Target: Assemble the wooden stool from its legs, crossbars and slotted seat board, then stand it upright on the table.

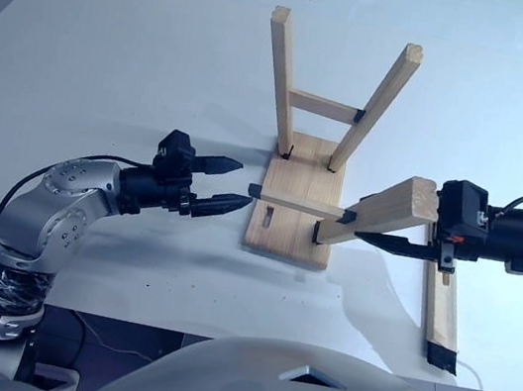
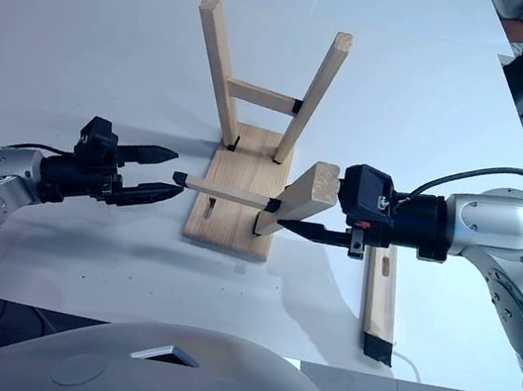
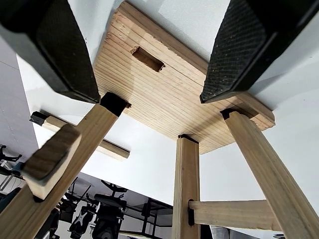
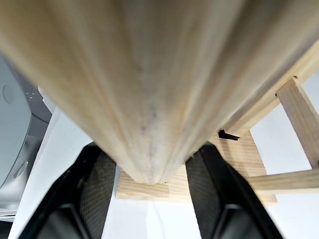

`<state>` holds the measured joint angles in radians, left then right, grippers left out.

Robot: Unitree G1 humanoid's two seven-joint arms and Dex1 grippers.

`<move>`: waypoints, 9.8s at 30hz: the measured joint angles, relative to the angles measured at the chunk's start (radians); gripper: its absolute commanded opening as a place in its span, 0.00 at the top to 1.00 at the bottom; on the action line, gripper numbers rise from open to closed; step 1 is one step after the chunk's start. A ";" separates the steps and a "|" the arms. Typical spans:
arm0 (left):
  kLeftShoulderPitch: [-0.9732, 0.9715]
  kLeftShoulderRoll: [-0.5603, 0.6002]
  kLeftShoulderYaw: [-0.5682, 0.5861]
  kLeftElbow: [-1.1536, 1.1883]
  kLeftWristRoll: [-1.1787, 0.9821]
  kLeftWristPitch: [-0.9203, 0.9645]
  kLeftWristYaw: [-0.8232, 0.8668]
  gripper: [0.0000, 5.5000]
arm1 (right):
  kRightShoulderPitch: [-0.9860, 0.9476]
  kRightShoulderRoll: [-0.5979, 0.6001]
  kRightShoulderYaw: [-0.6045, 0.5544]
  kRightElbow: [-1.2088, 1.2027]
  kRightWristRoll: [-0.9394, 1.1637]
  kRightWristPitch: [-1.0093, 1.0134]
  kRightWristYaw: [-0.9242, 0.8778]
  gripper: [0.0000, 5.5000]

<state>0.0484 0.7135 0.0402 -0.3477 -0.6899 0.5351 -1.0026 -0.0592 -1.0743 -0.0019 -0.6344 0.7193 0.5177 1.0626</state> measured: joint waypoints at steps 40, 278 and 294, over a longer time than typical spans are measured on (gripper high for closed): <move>-0.023 -0.035 -0.006 0.039 0.041 -0.007 0.012 0.32 | -0.184 0.043 0.198 0.143 -0.148 -0.003 0.029 0.63; -0.728 -0.068 0.127 0.285 -0.150 0.216 -0.095 0.63 | -0.663 0.261 0.021 0.569 -0.278 0.084 0.218 0.24; -0.162 0.109 0.262 0.138 -0.060 0.020 -0.312 0.63 | -0.186 0.097 -0.321 0.377 -0.163 0.148 0.171 0.24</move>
<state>-0.1137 0.8225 0.3018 -0.2099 -0.7494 0.5548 -1.3145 -0.2456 -0.9774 -0.3225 -0.2579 0.5560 0.6659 1.2331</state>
